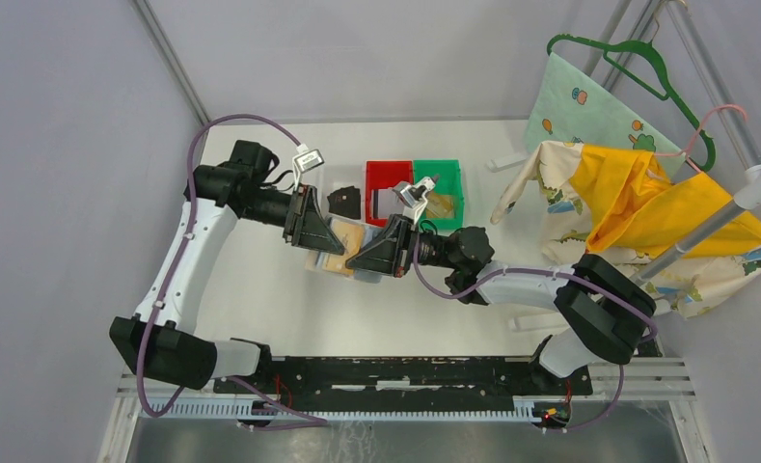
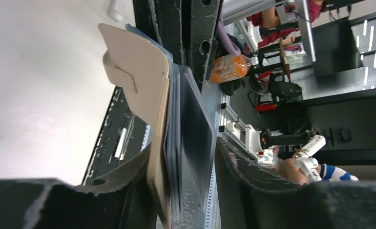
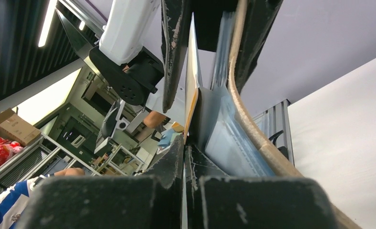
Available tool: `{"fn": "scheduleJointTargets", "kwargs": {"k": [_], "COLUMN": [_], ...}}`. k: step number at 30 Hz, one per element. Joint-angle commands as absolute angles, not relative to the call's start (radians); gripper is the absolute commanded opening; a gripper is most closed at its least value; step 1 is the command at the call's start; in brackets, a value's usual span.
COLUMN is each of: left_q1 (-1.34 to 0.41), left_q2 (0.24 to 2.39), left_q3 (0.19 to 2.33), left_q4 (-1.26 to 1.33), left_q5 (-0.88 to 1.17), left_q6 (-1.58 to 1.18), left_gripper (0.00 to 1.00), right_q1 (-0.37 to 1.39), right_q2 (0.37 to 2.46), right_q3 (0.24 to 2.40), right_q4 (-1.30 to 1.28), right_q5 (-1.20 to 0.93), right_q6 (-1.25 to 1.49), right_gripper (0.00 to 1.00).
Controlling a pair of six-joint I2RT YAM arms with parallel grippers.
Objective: Take the credit cards out of the card holder
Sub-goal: Remove the credit card from the card holder.
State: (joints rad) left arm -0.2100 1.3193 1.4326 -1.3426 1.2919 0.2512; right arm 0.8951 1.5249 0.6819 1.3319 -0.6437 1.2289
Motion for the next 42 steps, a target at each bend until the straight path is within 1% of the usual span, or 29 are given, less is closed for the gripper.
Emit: {"fn": "scheduleJointTargets", "kwargs": {"k": [1,5,13,20,22,23,24,25,26,28,29,31,33,37,38,40,42], "left_q1": [-0.212,-0.210,-0.210,-0.207,-0.196,-0.190,-0.186,-0.184,-0.183,-0.183,-0.183,-0.183,-0.183,-0.183,-0.183,-0.183,-0.183], "left_q2": [1.315,1.318,1.315,1.320,1.323,1.325,1.327,1.328,1.328,1.327,1.326,1.327,1.326,1.324,1.325,1.328,1.331], "left_q3": [1.445,1.464,1.477,1.505,1.510,1.511,1.511,1.510,1.510,1.506,1.505,1.509,1.513,1.518,1.521,1.527,1.529], "left_q4": [-1.431,-1.465,-1.466,-1.456,-1.449,-1.450,-1.452,-1.457,-1.464,-1.465,-1.465,-1.465,-1.465,-1.465,-1.465,-1.465,-1.465], "left_q5": [1.422,1.446,1.445,1.398,1.393,1.395,1.396,1.397,1.397,1.399,1.399,1.399,1.396,1.386,1.385,1.384,1.384], "left_q6": [0.356,0.384,0.384,0.378,0.368,0.368,0.368,0.373,0.381,0.383,0.383,0.381,0.378,0.373,0.373,0.374,0.373], "left_gripper": [0.46,0.39,0.38,0.20,0.13,0.12,0.12,0.11,0.11,0.12,0.12,0.12,0.12,0.11,0.11,0.10,0.09], "right_q1": [0.900,0.897,0.887,0.887,0.888,0.888,0.889,0.888,0.888,0.888,0.888,0.888,0.887,0.884,0.882,0.877,0.877], "right_q2": [1.516,1.503,1.470,1.464,1.463,1.464,1.462,1.461,1.461,1.466,1.470,1.479,1.485,1.484,1.480,1.467,1.462], "right_q3": [0.704,0.668,0.606,0.610,0.609,0.605,0.598,0.593,0.589,0.601,0.612,0.633,0.644,0.628,0.614,0.589,0.585], "right_q4": [1.458,1.455,1.459,1.474,1.488,1.498,1.510,1.524,1.532,1.540,1.540,1.543,1.549,1.561,1.564,1.575,1.574], "right_q5": [-0.634,-0.630,-0.629,-0.639,-0.645,-0.647,-0.646,-0.643,-0.640,-0.639,-0.643,-0.650,-0.653,-0.656,-0.653,-0.647,-0.646], "right_q6": [1.245,1.238,1.230,1.236,1.241,1.246,1.253,1.258,1.265,1.271,1.277,1.286,1.293,1.304,1.304,1.307,1.307], "right_gripper": [0.00,0.00,0.00,0.00,0.03,0.05,0.09,0.16,0.20,0.25,0.25,0.24,0.18,0.02,0.00,0.00,0.02]}}
